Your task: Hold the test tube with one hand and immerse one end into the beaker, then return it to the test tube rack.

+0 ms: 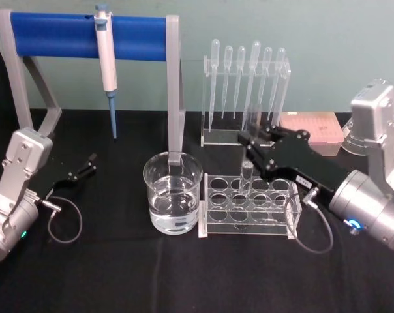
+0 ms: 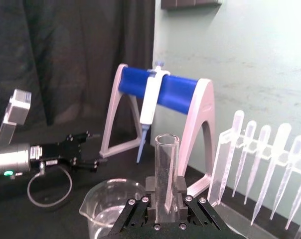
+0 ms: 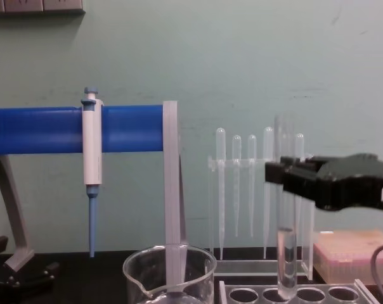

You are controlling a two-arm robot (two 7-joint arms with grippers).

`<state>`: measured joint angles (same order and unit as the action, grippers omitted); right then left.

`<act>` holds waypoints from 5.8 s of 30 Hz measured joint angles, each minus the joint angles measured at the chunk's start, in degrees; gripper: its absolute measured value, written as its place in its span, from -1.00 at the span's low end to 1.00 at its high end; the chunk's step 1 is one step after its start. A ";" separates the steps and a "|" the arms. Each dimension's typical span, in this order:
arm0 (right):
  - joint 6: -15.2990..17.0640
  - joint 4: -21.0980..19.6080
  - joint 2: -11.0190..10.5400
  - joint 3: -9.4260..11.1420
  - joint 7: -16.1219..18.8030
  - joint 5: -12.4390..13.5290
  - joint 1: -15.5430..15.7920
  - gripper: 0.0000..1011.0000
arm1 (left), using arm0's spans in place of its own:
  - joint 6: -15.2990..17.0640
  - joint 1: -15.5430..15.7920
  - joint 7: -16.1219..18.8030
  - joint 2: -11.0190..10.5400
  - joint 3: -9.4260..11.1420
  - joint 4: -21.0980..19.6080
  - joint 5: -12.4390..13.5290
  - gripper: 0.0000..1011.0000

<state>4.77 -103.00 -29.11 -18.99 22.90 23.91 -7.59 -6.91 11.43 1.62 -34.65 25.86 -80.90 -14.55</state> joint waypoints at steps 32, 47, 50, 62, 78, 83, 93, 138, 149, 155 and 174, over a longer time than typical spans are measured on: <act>-0.10 -0.58 0.01 0.64 -0.41 0.63 0.35 -0.55 | 0.00 0.00 0.00 0.00 0.00 0.00 0.00 0.98; -0.10 -0.58 -0.01 0.64 -0.35 0.60 0.35 -0.55 | 0.00 0.00 0.00 0.00 0.00 0.00 0.00 0.98; -0.10 -0.58 -0.01 0.64 -0.34 0.60 0.35 -0.55 | 0.00 0.00 0.00 0.00 0.00 0.00 0.00 0.98; -0.10 -0.58 -0.01 0.64 -0.33 0.60 0.35 -0.55 | 0.00 0.00 0.00 0.00 0.00 0.00 0.00 0.98; -0.10 -0.58 -0.01 0.64 -0.33 0.60 0.35 -0.55 | 0.00 0.00 0.00 0.00 0.00 0.00 0.00 0.98; -0.10 -0.58 -0.01 0.64 -0.33 0.60 0.35 -0.55 | 0.00 0.00 0.00 0.00 0.00 0.00 0.00 0.98; -0.10 -0.58 -0.01 0.64 -0.33 0.60 0.35 -0.55 | 0.00 0.00 0.00 0.00 0.00 0.00 0.00 0.98; -0.10 -0.74 -0.02 0.64 -0.36 0.52 0.35 -0.55 | 0.00 0.00 0.00 0.00 0.00 0.00 0.00 0.98; 0.33 -1.62 2.19 -1.89 0.21 -0.99 -5.00 -0.55 | 0.00 0.00 0.00 0.00 0.00 0.00 0.00 0.98; 1.05 1.68 5.24 -5.40 1.64 -1.39 -10.39 -0.55 | 0.00 0.00 0.00 0.00 0.00 0.00 0.00 0.98; -2.57 14.54 11.14 -11.15 3.05 -2.16 -14.34 -0.55 | 0.00 0.00 0.00 0.00 0.00 0.00 0.00 0.98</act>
<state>2.20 -88.46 -17.97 -30.14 25.95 21.75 -21.93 -6.91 11.43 1.62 -34.65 25.86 -80.90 -14.55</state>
